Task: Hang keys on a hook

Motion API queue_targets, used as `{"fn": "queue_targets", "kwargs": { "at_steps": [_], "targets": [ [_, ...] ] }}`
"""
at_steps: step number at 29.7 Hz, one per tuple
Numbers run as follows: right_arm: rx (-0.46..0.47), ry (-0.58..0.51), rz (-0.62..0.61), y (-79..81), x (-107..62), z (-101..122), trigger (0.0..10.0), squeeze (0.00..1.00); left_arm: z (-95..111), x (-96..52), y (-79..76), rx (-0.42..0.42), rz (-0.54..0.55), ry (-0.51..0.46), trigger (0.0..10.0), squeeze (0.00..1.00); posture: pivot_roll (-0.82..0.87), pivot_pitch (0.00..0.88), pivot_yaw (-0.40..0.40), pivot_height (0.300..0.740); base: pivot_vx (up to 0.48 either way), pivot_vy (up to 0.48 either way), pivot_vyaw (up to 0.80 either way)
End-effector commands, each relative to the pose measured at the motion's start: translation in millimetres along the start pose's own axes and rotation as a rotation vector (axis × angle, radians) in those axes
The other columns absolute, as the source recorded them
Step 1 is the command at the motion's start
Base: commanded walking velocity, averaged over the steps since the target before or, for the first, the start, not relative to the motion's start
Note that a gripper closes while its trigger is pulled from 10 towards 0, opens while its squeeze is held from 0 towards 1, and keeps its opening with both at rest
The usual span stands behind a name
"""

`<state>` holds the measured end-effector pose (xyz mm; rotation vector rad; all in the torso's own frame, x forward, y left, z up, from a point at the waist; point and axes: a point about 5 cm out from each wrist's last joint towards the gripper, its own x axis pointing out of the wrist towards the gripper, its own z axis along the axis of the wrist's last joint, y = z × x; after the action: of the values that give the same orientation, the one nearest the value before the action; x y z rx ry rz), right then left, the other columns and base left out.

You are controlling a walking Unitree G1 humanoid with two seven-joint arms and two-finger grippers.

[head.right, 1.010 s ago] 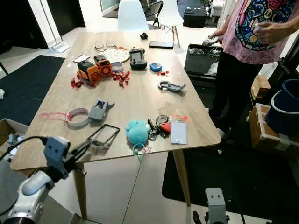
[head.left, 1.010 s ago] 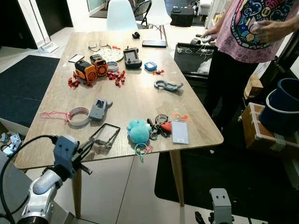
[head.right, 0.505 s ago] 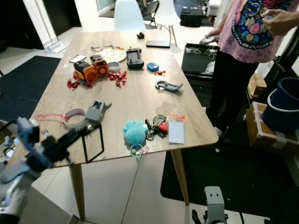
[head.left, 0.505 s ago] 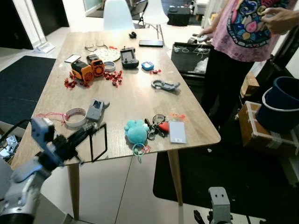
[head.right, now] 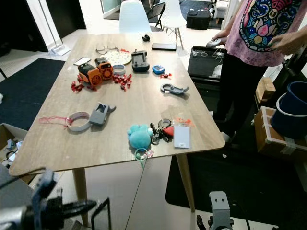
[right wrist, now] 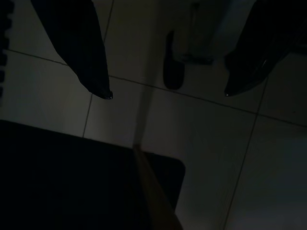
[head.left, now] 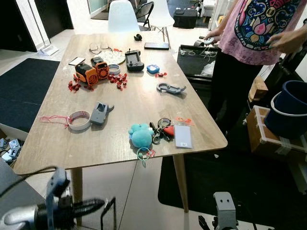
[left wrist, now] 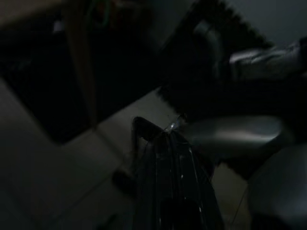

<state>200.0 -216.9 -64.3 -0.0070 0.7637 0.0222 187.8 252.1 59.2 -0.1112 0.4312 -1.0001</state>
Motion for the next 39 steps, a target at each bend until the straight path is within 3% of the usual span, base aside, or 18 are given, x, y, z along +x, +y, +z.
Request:
{"fn": "queue_targets", "kwargs": {
  "at_steps": [1,4,6,10,12,14,16,19,22,23,24,31,39],
  "targets": [
    [0.006,0.019,0.002,1.0,-0.6,-4,10.0,0.00,-18,4.0,8.6,-0.017,0.165,0.021,0.0,0.00,0.04,0.057,-0.010,0.740,0.000,0.000,0.00],
    [0.006,0.019,0.003,1.6,-0.3,-4,10.0,0.00,-25,8.6,17.7,-0.010,0.295,-0.002,0.0,0.00,0.04,0.056,-0.012,0.740,0.000,0.000,0.00],
    [0.007,0.019,0.004,2.7,0.2,-3,10.0,0.00,-33,12.8,20.9,-0.058,0.379,-0.032,0.0,0.00,0.04,0.055,-0.013,0.740,0.000,0.000,0.00],
    [0.011,0.019,0.004,4.1,0.5,-3,10.0,0.00,-54,16.7,18.4,-0.106,0.442,0.027,0.0,0.00,0.04,0.055,-0.011,0.740,0.000,0.000,0.00],
    [0.017,0.030,0.003,6.4,0.0,-7,10.0,0.00,-79,17.4,21.5,-0.139,0.620,0.119,0.0,0.00,0.04,0.050,-0.013,0.740,0.000,0.000,0.00],
    [0.019,0.038,0.004,7.3,-0.4,-9,10.0,0.00,-83,19.8,23.1,-0.168,0.678,0.104,0.0,0.00,0.04,0.047,-0.012,0.740,0.000,0.000,0.00],
    [0.027,0.057,0.010,11.0,-1.5,-15,10.0,0.00,-91,24.8,29.0,-0.293,0.899,0.041,0.0,0.00,0.04,0.044,-0.010,0.740,0.000,0.000,0.00],
    [0.028,0.060,0.012,12.1,-1.7,-16,10.0,0.00,-96,26.1,30.4,-0.334,0.974,0.050,0.0,0.00,0.04,0.044,-0.010,0.740,0.000,0.000,0.00],
    [0.034,0.060,0.012,13.1,-1.7,-16,10.0,0.00,-96,31.4,28.3,-0.350,0.982,0.007,0.2,0.00,0.03,0.044,-0.007,0.740,0.000,0.000,0.00],
    [0.046,0.052,0.015,14.0,-1.6,-16,10.0,0.00,-99,34.0,27.2,-0.375,0.999,0.016,8.8,0.00,0.03,0.043,-0.006,0.740,0.000,0.000,0.00],
    [0.062,0.050,0.016,14.8,-1.7,-16,10.0,0.00,-102,36.5,26.7,-0.376,1.017,0.044,10.0,0.00,0.03,0.044,-0.004,0.740,0.000,0.000,0.00],
    [0.124,0.059,0.008,16.1,-2.5,-20,10.0,0.00,-103,42.1,24.4,-0.301,1.024,0.075,10.0,0.00,0.04,0.044,0.002,0.740,0.000,0.000,0.00],
    [0.011,0.081,0.032,18.8,-3.9,-25,10.0,0.00,-105,50.1,22.1,-0.311,1.032,0.085,10.0,0.00,0.04,0.044,0.001,0.740,0.000,0.000,0.00]
  ]
}}
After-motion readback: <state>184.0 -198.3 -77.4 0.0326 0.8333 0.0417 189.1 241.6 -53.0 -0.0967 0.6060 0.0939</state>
